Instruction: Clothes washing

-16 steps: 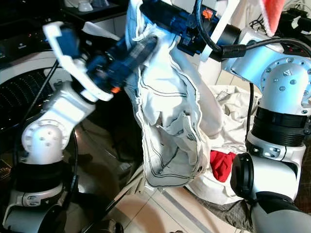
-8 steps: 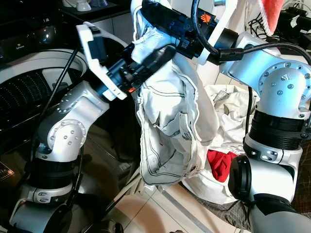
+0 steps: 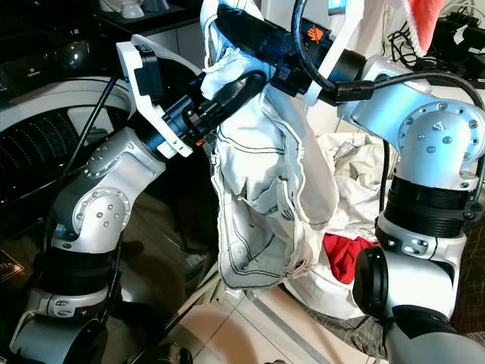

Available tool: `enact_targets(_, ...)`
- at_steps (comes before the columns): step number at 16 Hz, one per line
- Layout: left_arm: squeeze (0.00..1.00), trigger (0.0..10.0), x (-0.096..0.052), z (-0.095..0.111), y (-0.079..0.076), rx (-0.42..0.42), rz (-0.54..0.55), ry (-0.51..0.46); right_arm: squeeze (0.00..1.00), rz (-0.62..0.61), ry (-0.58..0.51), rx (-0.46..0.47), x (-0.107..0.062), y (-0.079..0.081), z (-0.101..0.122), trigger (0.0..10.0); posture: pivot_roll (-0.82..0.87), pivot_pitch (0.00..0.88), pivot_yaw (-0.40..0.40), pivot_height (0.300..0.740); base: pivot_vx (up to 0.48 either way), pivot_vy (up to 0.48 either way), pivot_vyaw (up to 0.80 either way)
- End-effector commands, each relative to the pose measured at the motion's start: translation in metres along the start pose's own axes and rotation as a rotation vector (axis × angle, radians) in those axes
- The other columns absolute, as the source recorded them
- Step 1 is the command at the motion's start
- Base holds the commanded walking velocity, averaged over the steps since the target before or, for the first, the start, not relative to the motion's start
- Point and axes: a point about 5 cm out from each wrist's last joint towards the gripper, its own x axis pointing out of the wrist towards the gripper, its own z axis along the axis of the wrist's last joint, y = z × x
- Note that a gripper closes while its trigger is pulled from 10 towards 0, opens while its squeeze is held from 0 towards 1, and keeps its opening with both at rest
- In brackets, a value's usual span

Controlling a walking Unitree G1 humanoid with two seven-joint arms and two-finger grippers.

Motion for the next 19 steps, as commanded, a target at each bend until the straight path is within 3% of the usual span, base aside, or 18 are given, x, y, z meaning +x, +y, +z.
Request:
enact_targets(1,0.0,0.0,0.0,-0.013,0.0,-0.022,-0.003,0.066,0.0,0.078,-0.035,-0.049,0.003,0.016,0.009,0.0,0.05,0.0,0.014,0.74,0.0,0.0,0.0)
enact_targets(10,0.0,0.0,-0.003,-0.015,0.004,-0.008,0.017,0.089,0.0,0.073,-0.037,-0.065,0.003,0.016,0.01,0.0,0.05,0.0,0.009,0.74,0.0,0.0,0.0)
enact_targets(11,0.0,0.0,-0.003,-0.015,0.006,-0.005,0.026,0.093,1.0,0.068,-0.042,-0.071,0.003,0.015,0.011,2.2,0.05,0.0,0.009,0.74,0.0,0.0,0.0)
enact_targets(12,0.0,0.0,-0.004,-0.015,0.007,-0.003,0.029,0.094,1.0,0.066,-0.042,-0.072,0.002,0.015,0.011,2.2,0.05,0.0,0.009,0.74,0.0,0.0,0.0)
enact_targets(13,0.0,0.0,-0.004,-0.015,0.01,0.006,0.051,0.094,1.0,0.058,-0.046,-0.064,0.002,0.014,0.012,10.0,0.05,0.0,0.01,0.74,0.0,0.0,0.0)
enact_targets(16,0.0,0.0,-0.006,-0.008,0.023,0.058,0.112,0.089,1.0,0.041,-0.102,-0.064,-0.002,0.012,0.022,10.0,0.05,0.0,0.009,0.74,0.0,0.0,0.0)
enact_targets(18,0.0,0.0,-0.007,-0.003,0.029,0.079,0.132,0.085,1.0,0.033,-0.124,-0.146,-0.007,0.015,0.028,10.0,0.06,0.0,0.011,0.74,0.0,0.0,0.0)
enact_targets(19,0.0,0.0,-0.008,0.013,0.047,0.161,0.182,0.084,0.0,0.113,-0.138,-0.241,-0.021,0.033,0.034,10.0,0.06,0.0,0.014,0.74,0.0,0.0,0.0)
